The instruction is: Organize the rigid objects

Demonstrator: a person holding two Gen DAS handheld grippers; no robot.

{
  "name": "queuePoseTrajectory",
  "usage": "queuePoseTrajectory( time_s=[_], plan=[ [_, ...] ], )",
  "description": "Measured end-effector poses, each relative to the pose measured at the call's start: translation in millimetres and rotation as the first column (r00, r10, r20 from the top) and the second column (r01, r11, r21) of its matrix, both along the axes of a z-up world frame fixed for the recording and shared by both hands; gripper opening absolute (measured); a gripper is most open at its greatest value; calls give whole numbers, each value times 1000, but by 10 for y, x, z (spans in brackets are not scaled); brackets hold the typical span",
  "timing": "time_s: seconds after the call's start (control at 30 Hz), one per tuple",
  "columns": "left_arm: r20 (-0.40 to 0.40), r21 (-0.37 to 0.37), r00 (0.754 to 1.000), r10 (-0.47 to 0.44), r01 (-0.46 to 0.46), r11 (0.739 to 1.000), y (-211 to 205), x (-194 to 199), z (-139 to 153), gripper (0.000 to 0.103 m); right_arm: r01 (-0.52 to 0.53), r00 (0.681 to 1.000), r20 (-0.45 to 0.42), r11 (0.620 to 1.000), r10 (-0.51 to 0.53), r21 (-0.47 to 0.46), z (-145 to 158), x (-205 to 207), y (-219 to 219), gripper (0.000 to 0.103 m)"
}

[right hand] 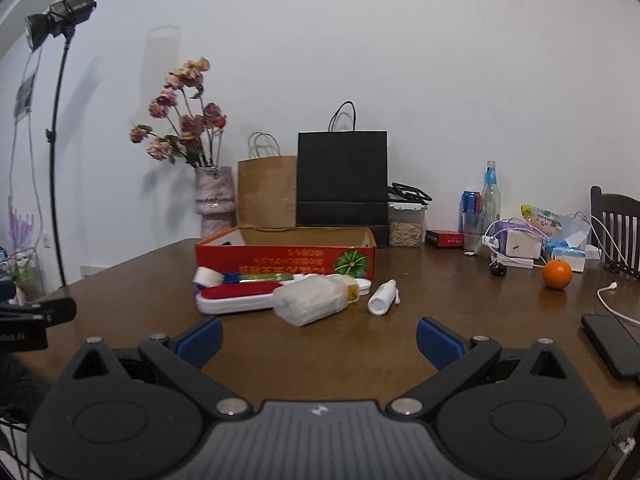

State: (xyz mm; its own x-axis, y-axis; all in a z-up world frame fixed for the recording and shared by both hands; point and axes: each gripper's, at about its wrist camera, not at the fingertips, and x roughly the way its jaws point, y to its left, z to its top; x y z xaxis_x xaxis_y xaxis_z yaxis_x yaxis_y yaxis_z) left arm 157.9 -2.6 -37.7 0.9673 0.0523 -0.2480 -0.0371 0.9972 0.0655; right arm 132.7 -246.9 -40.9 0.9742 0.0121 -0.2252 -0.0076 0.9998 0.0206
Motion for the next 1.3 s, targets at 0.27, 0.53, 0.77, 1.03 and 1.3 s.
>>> queuePoseTrajectory(
  time_s=[0.27,0.53,0.77,1.03,1.3],
  plan=[
    [-67,-54,996,-53,50,997,-54,688,-45,103,-105,987,-114,993,110,46,-26,809,-101,103],
    [-149,-134,981,-122,103,986,-324,1346,19,103,-155,970,-185,988,157,24,-33,1637,-256,103],
    [-201,-191,962,-183,144,971,-706,1739,-64,95,-174,933,-301,979,199,109,-75,2566,-481,42],
    [-279,-404,901,-331,202,892,-949,2178,-215,44,-243,878,-341,928,335,283,-121,2824,-616,32],
    [-287,-469,887,-362,199,860,-819,2062,-220,36,-241,859,-333,880,390,410,-177,2335,-639,18]
  ],
)
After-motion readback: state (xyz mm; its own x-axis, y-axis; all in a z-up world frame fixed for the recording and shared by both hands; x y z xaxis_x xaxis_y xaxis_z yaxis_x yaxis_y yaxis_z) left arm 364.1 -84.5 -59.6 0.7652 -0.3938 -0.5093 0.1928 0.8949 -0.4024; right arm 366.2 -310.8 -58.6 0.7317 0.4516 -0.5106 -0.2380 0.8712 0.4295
